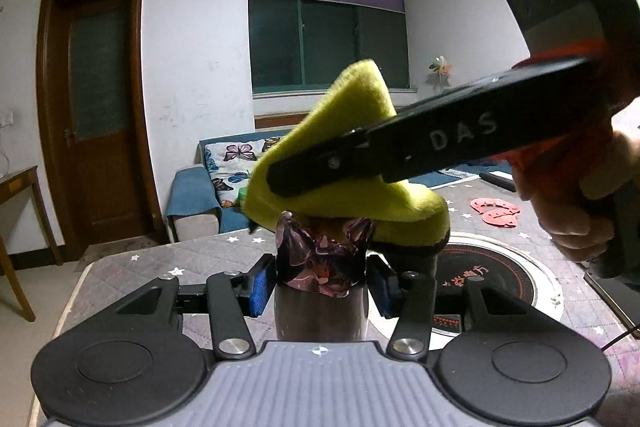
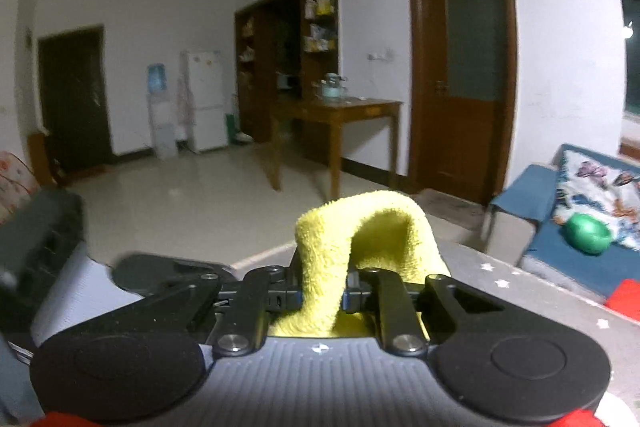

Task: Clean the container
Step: 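Wipe the cat-ear lid with the yellow cloth in the right gripper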

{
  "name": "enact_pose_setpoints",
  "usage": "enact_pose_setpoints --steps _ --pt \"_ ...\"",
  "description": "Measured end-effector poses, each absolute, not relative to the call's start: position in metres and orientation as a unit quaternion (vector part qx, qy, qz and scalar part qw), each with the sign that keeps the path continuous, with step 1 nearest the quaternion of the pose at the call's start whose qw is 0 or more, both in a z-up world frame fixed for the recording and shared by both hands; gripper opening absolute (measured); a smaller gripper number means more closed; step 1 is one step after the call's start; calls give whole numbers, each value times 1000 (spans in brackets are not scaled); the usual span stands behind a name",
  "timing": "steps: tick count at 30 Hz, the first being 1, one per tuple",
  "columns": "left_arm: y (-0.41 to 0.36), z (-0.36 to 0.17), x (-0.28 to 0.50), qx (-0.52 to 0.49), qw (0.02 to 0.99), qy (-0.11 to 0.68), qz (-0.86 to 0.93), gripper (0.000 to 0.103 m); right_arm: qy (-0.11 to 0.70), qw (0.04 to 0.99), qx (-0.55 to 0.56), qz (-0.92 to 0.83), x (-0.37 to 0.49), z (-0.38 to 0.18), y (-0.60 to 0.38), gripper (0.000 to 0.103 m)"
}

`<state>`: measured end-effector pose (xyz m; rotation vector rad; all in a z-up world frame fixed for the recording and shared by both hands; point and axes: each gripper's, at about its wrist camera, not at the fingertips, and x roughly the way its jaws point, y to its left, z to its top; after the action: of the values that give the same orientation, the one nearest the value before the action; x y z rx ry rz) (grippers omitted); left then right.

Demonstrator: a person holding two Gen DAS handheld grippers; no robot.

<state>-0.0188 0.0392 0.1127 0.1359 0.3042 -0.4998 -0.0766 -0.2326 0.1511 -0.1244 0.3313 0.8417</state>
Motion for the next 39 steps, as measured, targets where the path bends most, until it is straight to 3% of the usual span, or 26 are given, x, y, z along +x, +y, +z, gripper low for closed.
enact_pose_setpoints --steps 8,18,23,31,39 --pt "37 110 -17 65 956 150 -244 53 163 922 -74 344 -81 138 -235 15" --pt "35 110 -17 69 956 151 -242 53 121 888 -86 435 -115 146 -223 15" --pt "34 110 -17 68 956 152 -240 53 123 901 -114 399 -117 143 -215 15" --pt "31 110 -14 65 957 151 -240 53 188 909 21 372 -69 129 -247 15" --pt "36 111 -12 61 957 152 -238 53 273 858 182 395 -13 72 -296 15"
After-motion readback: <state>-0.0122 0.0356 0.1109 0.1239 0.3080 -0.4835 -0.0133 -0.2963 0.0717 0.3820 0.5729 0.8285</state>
